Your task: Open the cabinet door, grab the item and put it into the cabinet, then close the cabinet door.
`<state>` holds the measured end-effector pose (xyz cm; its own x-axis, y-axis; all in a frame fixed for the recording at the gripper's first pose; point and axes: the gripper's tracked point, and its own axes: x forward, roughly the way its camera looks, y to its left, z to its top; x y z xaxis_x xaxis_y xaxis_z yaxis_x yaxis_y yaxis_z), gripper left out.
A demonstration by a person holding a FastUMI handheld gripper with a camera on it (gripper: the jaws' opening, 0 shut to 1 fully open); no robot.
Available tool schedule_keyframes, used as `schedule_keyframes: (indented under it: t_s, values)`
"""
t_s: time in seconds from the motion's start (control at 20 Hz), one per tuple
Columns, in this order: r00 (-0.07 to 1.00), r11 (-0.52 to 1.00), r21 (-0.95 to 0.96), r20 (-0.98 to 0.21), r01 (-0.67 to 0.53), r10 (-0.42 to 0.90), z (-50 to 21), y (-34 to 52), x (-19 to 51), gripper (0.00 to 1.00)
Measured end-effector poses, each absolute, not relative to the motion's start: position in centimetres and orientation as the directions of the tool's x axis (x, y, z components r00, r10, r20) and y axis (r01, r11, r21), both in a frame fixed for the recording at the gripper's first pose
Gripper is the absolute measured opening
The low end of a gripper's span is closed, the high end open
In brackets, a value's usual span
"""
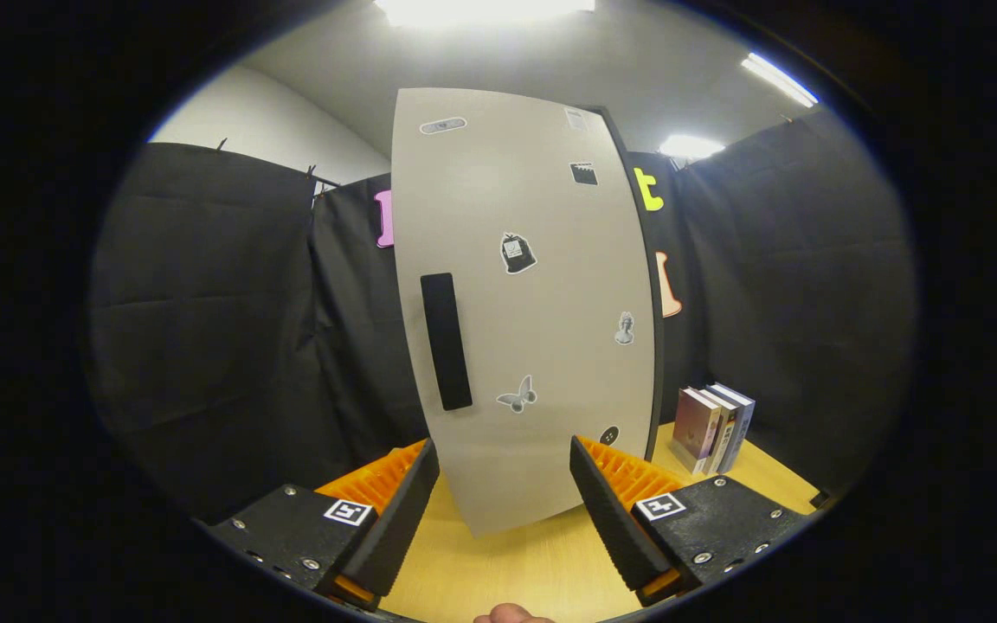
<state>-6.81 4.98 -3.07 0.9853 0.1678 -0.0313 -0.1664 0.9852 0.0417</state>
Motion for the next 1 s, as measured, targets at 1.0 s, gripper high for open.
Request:
schedule_keyframes:
  t_s: [1.0]
  values:
    - [0.984, 0.984, -0.023, -0.005, -0.177, 0.177, -2.5, 4.8, -5.0, 0.95]
